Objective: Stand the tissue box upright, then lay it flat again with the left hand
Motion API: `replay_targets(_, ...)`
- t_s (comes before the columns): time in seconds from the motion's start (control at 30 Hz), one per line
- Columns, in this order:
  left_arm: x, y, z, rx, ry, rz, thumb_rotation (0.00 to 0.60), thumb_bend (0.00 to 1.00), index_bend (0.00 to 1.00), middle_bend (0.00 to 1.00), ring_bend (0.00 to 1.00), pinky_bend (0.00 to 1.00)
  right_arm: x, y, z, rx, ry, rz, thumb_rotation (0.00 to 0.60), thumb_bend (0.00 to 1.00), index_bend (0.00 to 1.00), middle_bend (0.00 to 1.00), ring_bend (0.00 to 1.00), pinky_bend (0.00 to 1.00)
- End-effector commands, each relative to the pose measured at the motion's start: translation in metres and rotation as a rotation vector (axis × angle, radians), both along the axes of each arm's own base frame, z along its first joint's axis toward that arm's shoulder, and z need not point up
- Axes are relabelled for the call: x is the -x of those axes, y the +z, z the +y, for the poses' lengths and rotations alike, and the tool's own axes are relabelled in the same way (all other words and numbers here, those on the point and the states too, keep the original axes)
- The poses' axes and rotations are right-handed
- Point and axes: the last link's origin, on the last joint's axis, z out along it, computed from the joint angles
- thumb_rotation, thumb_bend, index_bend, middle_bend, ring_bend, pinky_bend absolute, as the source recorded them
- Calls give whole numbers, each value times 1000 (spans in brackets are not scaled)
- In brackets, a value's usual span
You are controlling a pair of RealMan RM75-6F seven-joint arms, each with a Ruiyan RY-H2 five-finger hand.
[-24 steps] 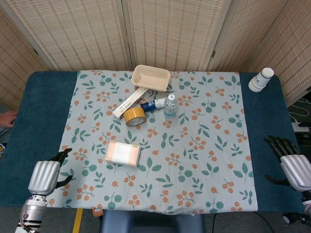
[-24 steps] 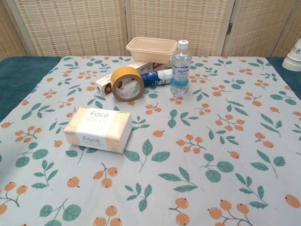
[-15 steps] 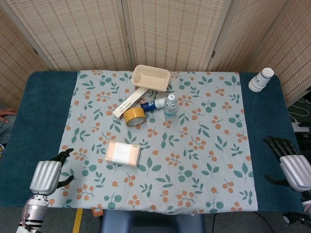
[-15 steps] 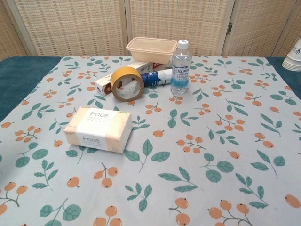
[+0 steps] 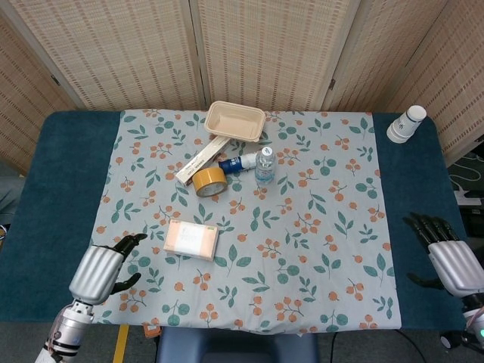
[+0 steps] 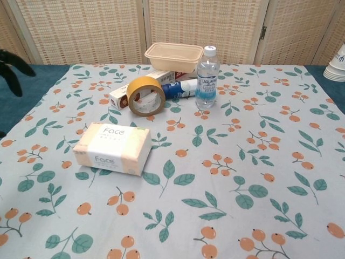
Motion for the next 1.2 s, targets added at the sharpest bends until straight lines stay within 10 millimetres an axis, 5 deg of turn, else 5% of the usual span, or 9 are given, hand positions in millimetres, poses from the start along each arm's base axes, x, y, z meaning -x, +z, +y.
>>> replay_targets(0.03,-30,-16,3,62,-100,18,600,169,230,349,896,877,-1,1,2,6,8,-3,600,116,78,28,0,11)
replay_targets(0.3,-70,-51,19,115,-152,84,600,161,133,238,894,871,-1,10,5,47,19,-15,600,116,78,28,0,10)
replay_targets(0.6,-74,-96,38,138,-97,237,600,158,124,219,894,876,-8,21,22,190,66,24,600,116,78,28,0,11)
replay_targets(1.2,-98,-124,70,133,-111,372,600,158,132,176,894,878,-6,18,20,153,31,34,600,116,78,28,0,12)
